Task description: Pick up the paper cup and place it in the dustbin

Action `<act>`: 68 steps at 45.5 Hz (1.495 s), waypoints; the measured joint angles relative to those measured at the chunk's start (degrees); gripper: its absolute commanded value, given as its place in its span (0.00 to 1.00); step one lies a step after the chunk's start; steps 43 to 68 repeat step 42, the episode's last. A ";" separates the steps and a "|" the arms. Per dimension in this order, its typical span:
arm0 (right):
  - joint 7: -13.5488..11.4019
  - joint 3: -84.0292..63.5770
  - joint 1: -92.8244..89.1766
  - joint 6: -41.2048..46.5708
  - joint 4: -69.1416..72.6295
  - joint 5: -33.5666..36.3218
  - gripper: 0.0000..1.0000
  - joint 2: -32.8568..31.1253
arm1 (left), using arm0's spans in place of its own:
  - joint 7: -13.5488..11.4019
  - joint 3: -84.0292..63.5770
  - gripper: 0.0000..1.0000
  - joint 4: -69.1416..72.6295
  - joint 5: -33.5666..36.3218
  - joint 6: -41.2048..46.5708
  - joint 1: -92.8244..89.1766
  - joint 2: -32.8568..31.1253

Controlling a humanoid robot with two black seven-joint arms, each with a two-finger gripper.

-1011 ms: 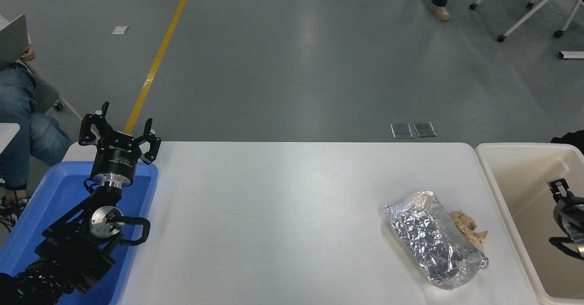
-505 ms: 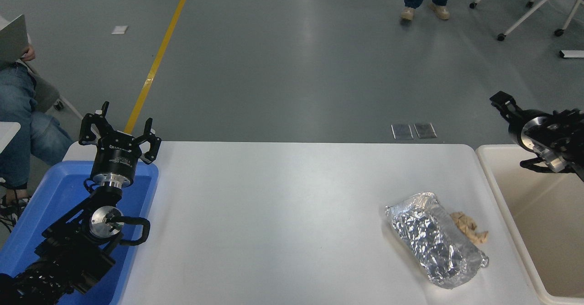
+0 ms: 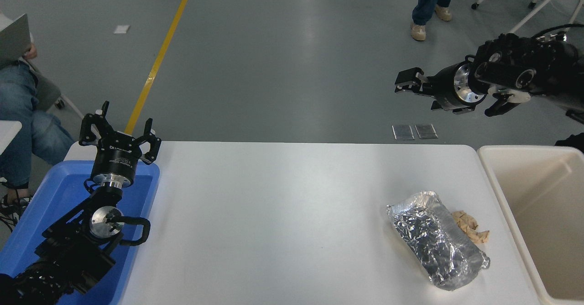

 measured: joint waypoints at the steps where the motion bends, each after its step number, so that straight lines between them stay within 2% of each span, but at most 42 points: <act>1: 0.00 -0.31 0.67 0.44 1.28 -0.11 1.00 0.01 | 0.00 0.00 0.99 -0.01 0.00 0.00 0.00 0.00; 13: -0.04 -3.77 8.83 4.62 14.45 -2.02 1.00 0.07 | 0.00 0.01 0.99 0.01 0.01 0.00 -0.01 0.00; 25: -0.03 -4.94 15.12 6.94 21.42 -3.44 1.00 0.53 | 0.00 0.01 0.99 0.02 0.00 0.00 -0.01 0.00; 68: -0.03 -5.38 17.53 7.81 23.94 -3.98 1.00 1.78 | 0.00 0.01 0.99 0.00 0.00 0.00 -0.01 0.00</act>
